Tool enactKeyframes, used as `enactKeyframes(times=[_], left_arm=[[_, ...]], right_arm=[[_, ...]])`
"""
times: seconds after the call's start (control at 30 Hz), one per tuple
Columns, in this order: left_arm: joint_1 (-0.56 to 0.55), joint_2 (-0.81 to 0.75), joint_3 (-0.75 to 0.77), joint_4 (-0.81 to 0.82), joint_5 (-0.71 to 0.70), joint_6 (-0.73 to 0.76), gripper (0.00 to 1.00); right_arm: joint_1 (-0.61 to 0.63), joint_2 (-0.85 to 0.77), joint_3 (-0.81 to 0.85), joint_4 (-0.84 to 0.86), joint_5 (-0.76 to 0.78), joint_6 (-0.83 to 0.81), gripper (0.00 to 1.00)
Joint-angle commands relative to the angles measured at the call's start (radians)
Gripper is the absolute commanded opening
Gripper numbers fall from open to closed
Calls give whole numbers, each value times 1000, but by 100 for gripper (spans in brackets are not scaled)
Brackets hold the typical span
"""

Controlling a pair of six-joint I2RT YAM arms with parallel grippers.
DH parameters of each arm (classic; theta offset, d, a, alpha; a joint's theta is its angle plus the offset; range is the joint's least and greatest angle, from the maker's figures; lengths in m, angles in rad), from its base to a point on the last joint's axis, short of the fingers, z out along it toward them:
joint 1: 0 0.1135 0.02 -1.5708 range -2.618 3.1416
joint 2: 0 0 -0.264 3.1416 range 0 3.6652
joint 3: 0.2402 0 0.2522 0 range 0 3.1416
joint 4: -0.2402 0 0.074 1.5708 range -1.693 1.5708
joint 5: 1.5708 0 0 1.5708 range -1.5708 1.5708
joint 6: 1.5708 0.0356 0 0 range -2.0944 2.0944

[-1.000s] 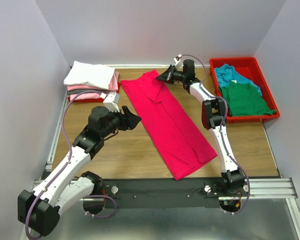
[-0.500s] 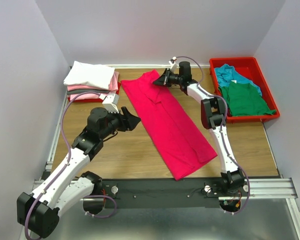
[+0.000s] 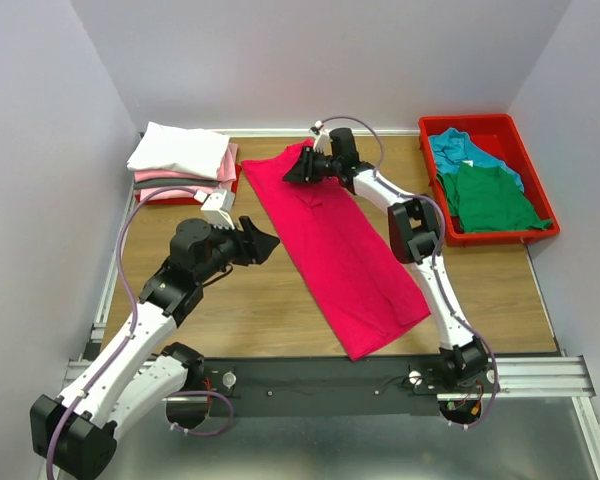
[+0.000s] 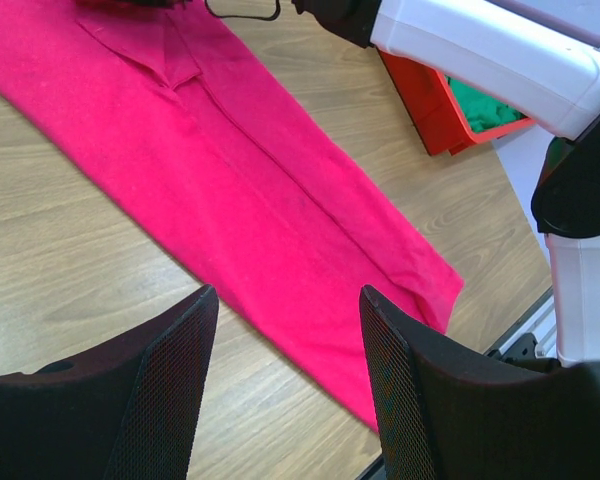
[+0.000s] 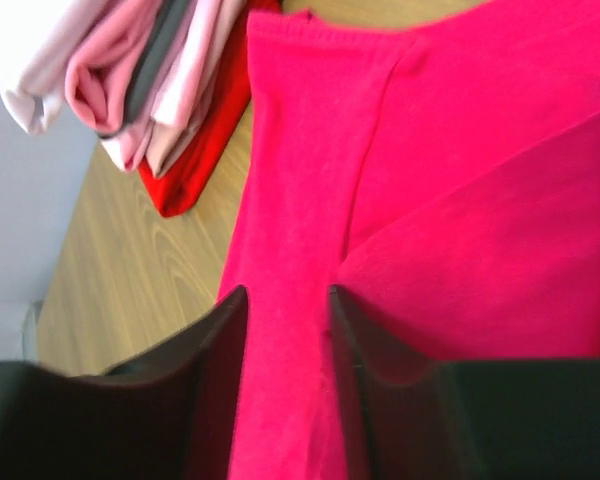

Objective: Fold and stack the t-shirts
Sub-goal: Fold the tshirt

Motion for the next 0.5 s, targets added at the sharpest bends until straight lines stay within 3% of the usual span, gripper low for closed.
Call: enactKeyframes(times=[0.0,0.1,0.13,0.23,0.4,0.47], left_arm=[[-1,-33,-6,-40,-21,12,66],[-1,-48,-6,-43,-27,14,66],[-1,-55,-7,-46,-27,14,66],[-1,-62,-4,-46,-29,17,66],[-1,-65,-15,-22,-20,24,67],[0,-46,-30,12,-1,35,67]], right_arm=[[12,-65,25,-79,24,-92,48],[2,-108,25,-99,-85,-193,57],[-12,-136,23,-102,-191,-243,59],[-47,-190,14,-105,-290,-279,61],[-100,-283,-64,-130,-307,-330,60],[-110,-360,-139,-203,-257,-436,64]])
